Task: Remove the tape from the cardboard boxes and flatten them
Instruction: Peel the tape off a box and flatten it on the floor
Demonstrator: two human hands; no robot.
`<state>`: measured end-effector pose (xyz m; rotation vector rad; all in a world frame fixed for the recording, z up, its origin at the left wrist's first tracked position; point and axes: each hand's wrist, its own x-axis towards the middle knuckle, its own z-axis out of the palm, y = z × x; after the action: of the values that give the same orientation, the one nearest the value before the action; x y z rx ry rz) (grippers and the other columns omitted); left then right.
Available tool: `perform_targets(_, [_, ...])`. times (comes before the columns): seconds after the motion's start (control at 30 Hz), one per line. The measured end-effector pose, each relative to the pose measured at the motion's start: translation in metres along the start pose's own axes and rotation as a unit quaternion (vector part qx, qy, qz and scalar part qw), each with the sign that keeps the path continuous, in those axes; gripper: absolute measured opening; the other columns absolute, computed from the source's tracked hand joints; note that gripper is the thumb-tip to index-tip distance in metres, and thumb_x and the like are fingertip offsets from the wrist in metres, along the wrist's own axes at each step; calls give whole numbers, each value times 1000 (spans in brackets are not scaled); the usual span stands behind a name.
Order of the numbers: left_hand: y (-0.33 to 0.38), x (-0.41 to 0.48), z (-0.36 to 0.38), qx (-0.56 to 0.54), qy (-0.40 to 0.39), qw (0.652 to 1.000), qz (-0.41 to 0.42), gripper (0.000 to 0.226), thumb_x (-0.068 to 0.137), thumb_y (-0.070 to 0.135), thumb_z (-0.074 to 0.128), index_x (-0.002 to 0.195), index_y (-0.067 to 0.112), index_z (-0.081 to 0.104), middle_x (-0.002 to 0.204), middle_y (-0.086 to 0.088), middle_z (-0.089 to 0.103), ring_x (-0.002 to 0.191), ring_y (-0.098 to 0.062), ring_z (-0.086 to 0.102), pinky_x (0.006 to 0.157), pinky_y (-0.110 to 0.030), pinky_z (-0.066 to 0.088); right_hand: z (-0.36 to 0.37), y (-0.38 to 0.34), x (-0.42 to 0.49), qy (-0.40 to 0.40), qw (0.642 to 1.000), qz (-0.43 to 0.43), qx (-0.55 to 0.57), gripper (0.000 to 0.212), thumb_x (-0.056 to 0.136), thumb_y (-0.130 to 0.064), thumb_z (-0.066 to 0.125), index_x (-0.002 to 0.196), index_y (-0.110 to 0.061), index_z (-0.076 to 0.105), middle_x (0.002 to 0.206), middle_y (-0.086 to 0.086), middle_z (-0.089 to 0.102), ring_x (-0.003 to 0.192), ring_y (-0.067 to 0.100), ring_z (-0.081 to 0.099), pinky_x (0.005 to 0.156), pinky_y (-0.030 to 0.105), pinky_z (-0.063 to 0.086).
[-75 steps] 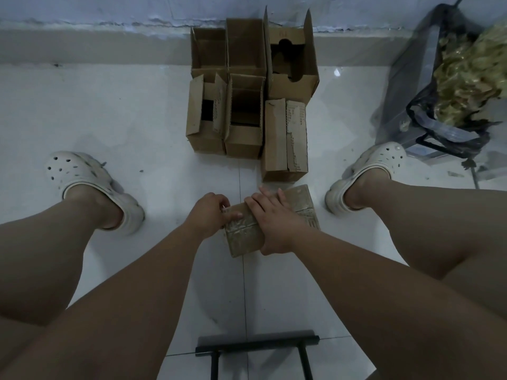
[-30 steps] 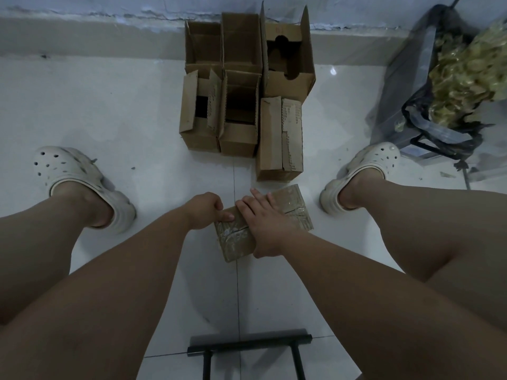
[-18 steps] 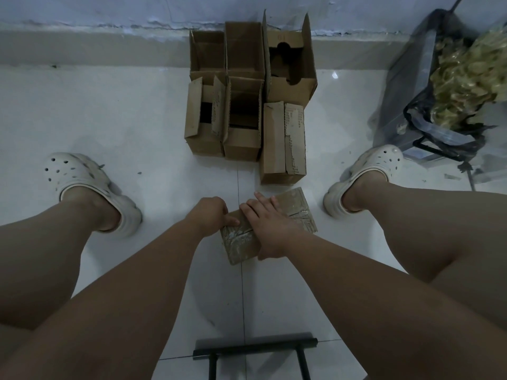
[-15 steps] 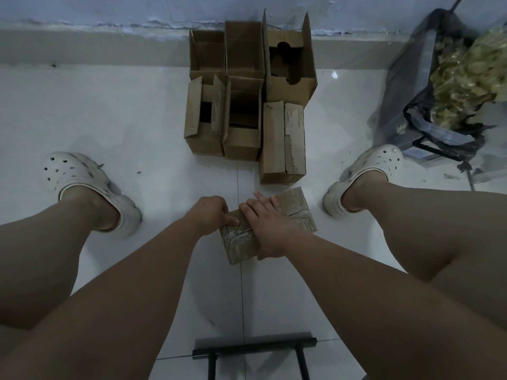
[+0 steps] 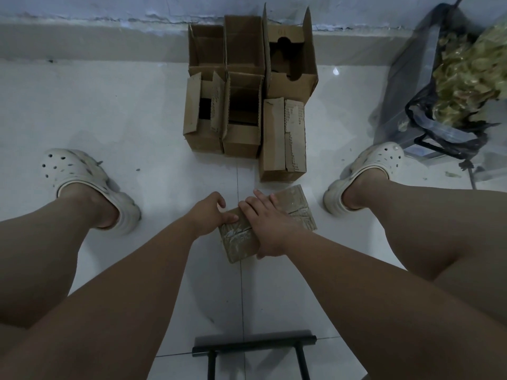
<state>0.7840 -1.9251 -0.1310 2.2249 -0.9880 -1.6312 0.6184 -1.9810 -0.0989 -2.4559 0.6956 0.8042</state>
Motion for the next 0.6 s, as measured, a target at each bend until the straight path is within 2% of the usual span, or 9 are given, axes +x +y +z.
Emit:
perform_targets(0.07, [-1,-3,1,-46,-7,999,-20,30,82,37,71,99,19,56,82,0,55,63,-11,47,48,-22,36,0,0,0,4,1000,-2,0,117,73,-36,82,154,-12,0,159,9,6,149,29,-14,118,46,-11])
perform_targets(0.17, [2,-7,-6,-114,-4,993,-29,38,91,44,57,89,8,69,69,-1,57,53,-11,47,51,-22,44,0,-1,1,11,1000,-4,1,118,72,-37,82,154,-11,1,159,9,7,149,29,-13,118,46,-11])
perform_targets(0.23, [3,-9,-8,-180,-2,983,-45,38,98,36,48,95,3,68,65,-4,53,48,-9,51,53,-22,51,2,0,0,11,1000,-4,2,118,72,-38,82,154,-12,1,159,9,7,149,29,-12,118,46,-11])
perform_targets(0.3, [3,-10,-9,-208,-3,977,-54,24,98,17,49,98,-1,66,70,-7,54,54,-10,54,54,-21,54,2,0,0,10,1000,-4,3,118,72,-38,82,154,-12,1,159,9,7,149,29,-13,118,46,-11])
perform_targets(0.37, [3,-10,-10,-199,2,978,-60,17,95,7,52,92,-1,65,76,-11,54,57,-14,50,54,-21,55,2,0,1,10,1000,-5,3,119,72,-37,83,154,-12,0,159,9,7,149,29,-13,118,46,-11])
perform_targets(0.5, [0,-5,-15,-188,4,979,-77,11,90,5,60,84,0,68,75,-9,56,58,-14,46,54,-22,56,2,0,3,5,1000,-6,0,119,72,-39,82,154,-12,-1,160,9,5,149,29,-13,118,46,-11])
perform_targets(0.6, [1,-2,-20,-66,2,997,-37,10,88,9,63,83,4,70,74,-2,61,63,-11,51,50,-20,45,2,-1,2,5,1000,-9,-6,119,73,-38,82,154,-12,-1,160,9,5,149,29,-13,118,46,-11])
